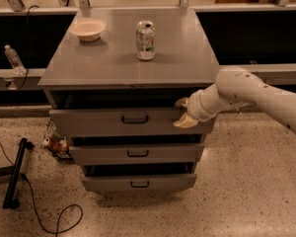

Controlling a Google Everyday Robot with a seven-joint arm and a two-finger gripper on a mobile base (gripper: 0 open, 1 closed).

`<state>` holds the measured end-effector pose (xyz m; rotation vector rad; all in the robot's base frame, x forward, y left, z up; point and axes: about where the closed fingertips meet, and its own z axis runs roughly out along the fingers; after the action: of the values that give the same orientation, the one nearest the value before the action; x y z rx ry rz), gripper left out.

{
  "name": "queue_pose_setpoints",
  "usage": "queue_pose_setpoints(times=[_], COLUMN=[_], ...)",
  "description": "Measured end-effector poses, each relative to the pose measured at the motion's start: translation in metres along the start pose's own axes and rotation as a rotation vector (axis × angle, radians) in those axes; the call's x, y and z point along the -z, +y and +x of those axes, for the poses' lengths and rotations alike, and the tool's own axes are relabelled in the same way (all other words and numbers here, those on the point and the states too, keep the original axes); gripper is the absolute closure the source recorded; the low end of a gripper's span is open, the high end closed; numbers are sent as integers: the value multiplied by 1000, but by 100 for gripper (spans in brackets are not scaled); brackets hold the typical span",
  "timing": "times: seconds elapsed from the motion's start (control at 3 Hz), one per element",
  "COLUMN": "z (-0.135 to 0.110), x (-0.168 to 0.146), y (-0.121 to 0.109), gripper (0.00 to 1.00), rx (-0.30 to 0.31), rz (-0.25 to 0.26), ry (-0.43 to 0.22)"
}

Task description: Open top drawer

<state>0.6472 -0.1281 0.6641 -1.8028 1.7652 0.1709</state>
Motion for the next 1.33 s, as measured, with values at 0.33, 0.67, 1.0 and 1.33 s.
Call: queue_pose_setpoints(times=[0.33,0.67,1.0,1.33], z=[2,-1,-1,-1], x=[5,11,11,19], y=[1,-2,-2,10], gripper=[88,100,100,87], rx=[-8,-9,-9,-51], rz=[0,0,0,-27], ry=[14,14,14,23])
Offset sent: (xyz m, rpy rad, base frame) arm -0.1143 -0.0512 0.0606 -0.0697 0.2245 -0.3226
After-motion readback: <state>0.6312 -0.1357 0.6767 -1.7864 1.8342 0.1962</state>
